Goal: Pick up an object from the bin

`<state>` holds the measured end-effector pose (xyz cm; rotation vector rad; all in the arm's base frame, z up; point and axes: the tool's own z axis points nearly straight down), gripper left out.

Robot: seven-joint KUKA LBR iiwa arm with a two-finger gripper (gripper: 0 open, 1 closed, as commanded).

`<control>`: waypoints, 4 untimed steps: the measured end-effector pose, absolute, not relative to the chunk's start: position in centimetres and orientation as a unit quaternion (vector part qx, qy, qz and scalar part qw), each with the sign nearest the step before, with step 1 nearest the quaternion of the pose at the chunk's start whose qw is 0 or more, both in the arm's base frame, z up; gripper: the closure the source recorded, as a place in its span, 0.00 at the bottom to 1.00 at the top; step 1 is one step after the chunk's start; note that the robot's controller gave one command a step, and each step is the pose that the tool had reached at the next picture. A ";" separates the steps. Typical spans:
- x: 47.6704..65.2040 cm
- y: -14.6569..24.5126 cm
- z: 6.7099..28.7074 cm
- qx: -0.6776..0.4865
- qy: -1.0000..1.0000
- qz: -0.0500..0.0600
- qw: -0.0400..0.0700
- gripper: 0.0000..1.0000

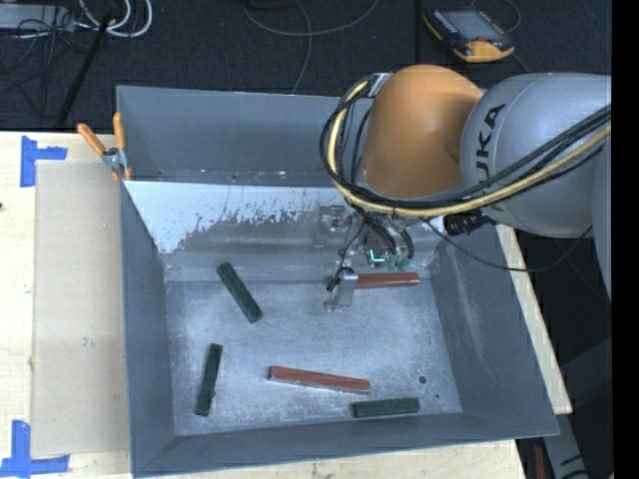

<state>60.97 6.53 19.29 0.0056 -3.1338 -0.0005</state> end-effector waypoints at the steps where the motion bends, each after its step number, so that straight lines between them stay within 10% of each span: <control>1: 50.5 10.0 12.8 0.117 -0.993 0.000 0.004 0.00; 2: 52.9 8.2 6.6 0.090 -0.996 0.000 0.003 0.00; 3: 52.9 8.3 6.9 0.089 -0.996 0.000 0.001 1.00; 4: 51.0 0.8 6.9 0.110 -0.994 0.002 0.003 1.00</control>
Offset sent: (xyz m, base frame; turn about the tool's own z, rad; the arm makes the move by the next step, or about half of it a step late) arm -0.1014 0.0336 -0.0619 -0.2298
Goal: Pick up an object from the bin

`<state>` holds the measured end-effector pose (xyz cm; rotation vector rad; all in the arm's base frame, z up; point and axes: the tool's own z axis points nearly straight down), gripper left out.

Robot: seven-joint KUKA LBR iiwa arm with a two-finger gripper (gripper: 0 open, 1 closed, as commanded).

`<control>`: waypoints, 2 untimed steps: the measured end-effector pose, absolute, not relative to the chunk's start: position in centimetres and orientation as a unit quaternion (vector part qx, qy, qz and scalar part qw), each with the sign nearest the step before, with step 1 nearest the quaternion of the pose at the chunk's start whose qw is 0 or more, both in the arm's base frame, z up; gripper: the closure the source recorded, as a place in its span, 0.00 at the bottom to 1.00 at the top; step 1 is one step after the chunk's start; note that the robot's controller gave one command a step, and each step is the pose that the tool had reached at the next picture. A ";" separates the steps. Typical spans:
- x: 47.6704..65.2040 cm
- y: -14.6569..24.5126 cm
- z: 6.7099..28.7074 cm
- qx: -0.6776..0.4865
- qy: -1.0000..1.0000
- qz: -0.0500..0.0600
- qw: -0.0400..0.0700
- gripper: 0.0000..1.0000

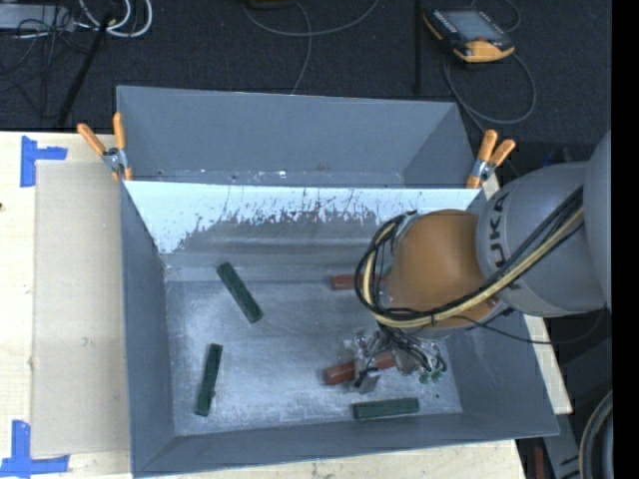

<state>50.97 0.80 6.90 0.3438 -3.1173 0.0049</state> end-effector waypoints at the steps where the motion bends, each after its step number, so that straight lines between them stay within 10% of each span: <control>1: 57.0 -3.6 14.7 0.302 -0.953 0.002 -0.003 1.00; 2: 56.9 -3.4 14.5 0.301 -0.954 -0.001 0.000 0.00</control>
Offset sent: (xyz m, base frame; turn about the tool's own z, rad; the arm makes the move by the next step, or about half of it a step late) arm 0.0585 -0.0424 0.0762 -0.3972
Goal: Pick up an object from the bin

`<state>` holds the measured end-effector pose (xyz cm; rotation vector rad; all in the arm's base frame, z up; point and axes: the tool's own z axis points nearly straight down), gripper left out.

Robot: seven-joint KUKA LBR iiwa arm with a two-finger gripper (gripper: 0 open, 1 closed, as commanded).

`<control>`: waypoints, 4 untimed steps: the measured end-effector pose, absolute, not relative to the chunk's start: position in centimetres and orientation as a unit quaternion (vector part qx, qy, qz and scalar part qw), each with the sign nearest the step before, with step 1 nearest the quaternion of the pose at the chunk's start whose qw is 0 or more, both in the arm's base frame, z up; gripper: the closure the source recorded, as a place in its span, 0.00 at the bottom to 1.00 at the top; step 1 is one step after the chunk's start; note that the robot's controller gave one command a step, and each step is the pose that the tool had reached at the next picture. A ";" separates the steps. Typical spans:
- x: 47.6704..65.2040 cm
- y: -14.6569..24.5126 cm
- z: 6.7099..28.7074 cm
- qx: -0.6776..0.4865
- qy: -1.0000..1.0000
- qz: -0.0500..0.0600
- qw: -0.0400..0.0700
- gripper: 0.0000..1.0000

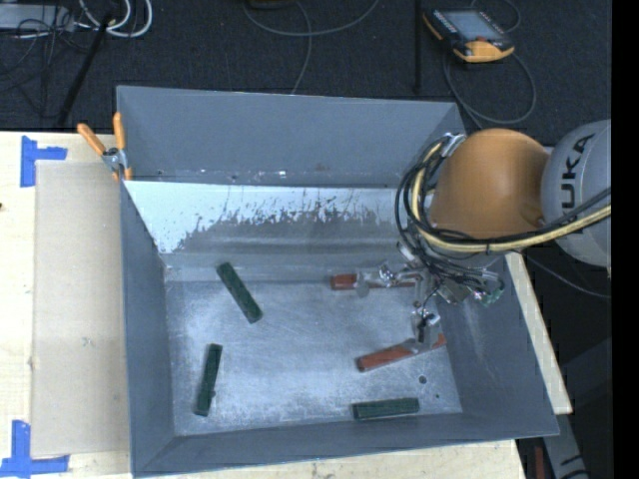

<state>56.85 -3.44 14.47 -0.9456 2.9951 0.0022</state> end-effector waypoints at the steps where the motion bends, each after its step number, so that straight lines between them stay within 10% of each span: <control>1: 50.8 -5.0 6.8 -0.366 0.931 0.001 -0.001 0.00; 2: 50.9 -5.0 7.0 -0.365 0.931 0.000 0.000 1.00; 4: 52.3 -8.5 27.4 -0.428 0.904 -0.003 0.004 1.00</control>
Offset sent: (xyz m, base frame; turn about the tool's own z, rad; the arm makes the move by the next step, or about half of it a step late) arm -0.0596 -0.0162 -0.0744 -0.1396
